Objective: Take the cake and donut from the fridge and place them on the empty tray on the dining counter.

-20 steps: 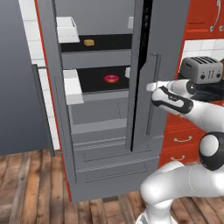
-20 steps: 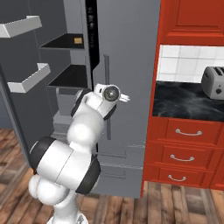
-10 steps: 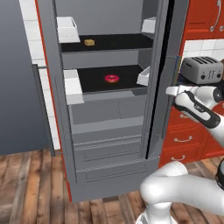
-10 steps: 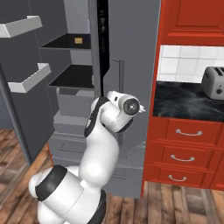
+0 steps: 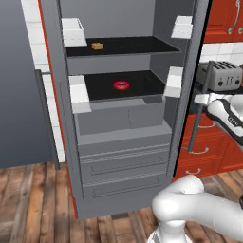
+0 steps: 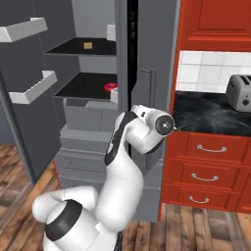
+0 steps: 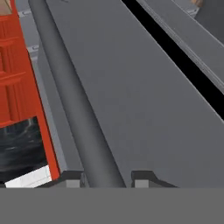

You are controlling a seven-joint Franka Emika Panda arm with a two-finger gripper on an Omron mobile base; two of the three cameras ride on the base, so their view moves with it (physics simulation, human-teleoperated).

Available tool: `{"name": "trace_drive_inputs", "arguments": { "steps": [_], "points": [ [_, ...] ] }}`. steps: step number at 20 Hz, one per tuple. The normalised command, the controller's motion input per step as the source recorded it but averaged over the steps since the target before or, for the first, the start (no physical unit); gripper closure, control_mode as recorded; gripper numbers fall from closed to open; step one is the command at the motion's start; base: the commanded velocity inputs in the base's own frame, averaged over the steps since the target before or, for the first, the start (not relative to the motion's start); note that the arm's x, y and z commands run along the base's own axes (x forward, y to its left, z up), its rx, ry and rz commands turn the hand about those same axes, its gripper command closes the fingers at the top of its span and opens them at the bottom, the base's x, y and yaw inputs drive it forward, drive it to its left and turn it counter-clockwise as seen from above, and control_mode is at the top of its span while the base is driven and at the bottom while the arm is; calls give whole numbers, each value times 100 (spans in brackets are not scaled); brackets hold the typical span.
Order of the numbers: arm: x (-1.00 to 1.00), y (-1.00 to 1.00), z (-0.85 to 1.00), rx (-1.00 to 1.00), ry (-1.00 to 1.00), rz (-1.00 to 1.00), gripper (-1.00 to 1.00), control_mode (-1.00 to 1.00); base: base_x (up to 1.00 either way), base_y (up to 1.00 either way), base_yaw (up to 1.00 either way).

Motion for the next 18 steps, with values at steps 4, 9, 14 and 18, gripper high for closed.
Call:
{"name": "trace_drive_inputs", "arguments": {
  "steps": [4,9,14,18],
  "points": [
    [-97,0,0,1,-5,0,-100,-100,0,0,0],
    [-100,14,0,0,-6,0,-100,-100,0,0,0],
    [-84,74,17,-16,7,-1,-100,-100,0,0,0],
    [-35,86,31,-48,11,3,-100,-100,0,0,0]
  ]
}}
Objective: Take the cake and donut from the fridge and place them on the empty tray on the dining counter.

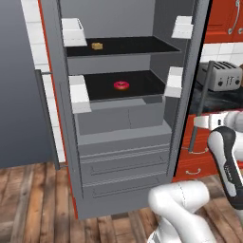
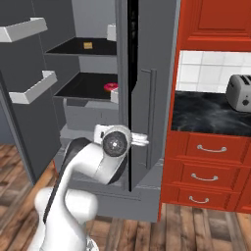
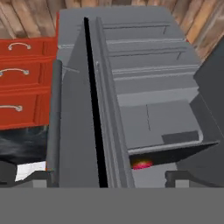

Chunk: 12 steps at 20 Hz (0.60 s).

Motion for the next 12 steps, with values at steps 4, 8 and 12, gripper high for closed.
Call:
{"name": "trace_drive_inputs", "arguments": {
  "steps": [4,8,12],
  "points": [
    [-19,77,29,-62,12,8,-100,-100,0,0,0],
    [-2,47,31,-61,29,6,-100,-100,0,0,0],
    [0,40,33,-57,33,4,-100,-100,0,0,0]
  ]
}}
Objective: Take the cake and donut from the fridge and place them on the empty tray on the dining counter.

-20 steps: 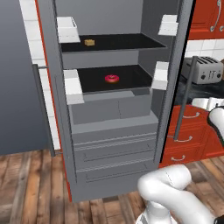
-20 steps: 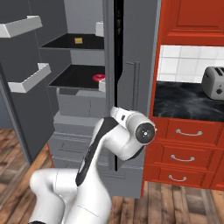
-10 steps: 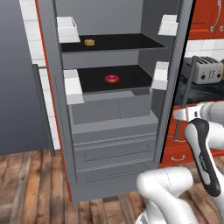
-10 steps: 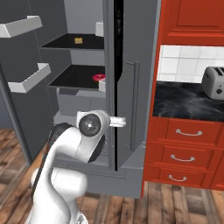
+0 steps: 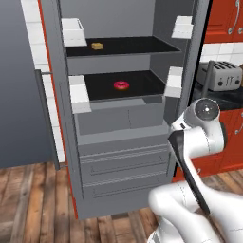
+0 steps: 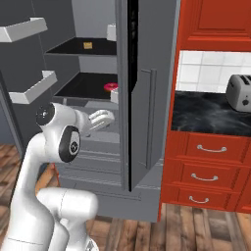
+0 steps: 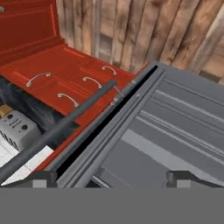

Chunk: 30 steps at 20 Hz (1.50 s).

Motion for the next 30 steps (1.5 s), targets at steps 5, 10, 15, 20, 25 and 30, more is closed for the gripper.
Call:
{"name": "trace_drive_inputs", "arguments": {
  "steps": [5,10,15,20,25,30],
  "points": [
    [8,21,10,-39,37,0,-100,-100,0,0,0],
    [24,16,0,-28,42,0,100,-100,0,0,0],
    [31,0,-14,-12,21,8,100,-100,0,0,0],
    [31,-1,-56,-9,6,17,100,-100,0,0,0],
    [15,-18,-45,-3,0,15,100,-100,0,0,0],
    [2,-16,-27,0,0,5,100,-100,0,0,0]
  ]
}}
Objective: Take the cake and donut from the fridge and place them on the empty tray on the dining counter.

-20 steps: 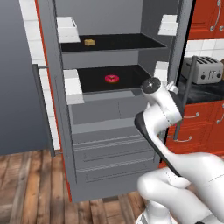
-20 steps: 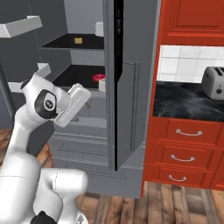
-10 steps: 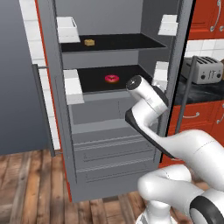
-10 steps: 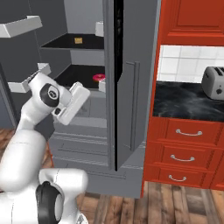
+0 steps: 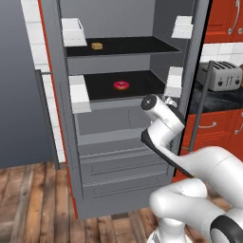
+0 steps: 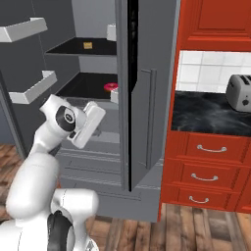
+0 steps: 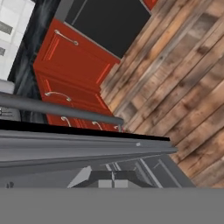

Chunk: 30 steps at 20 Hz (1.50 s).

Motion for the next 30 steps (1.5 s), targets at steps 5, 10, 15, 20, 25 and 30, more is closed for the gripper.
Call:
{"name": "trace_drive_inputs", "arguments": {
  "steps": [5,10,15,20,25,30],
  "points": [
    [11,0,-15,-6,0,0,100,-100,0,0,0],
    [28,0,-11,-11,0,0,100,-100,0,0,0],
    [26,2,-4,-4,0,0,100,-100,0,0,0],
    [26,0,-8,0,0,0,100,-100,0,0,0],
    [18,0,-15,-2,0,-2,100,-100,0,0,0],
    [22,0,-20,-8,0,-6,100,-100,0,0,0]
  ]
}}
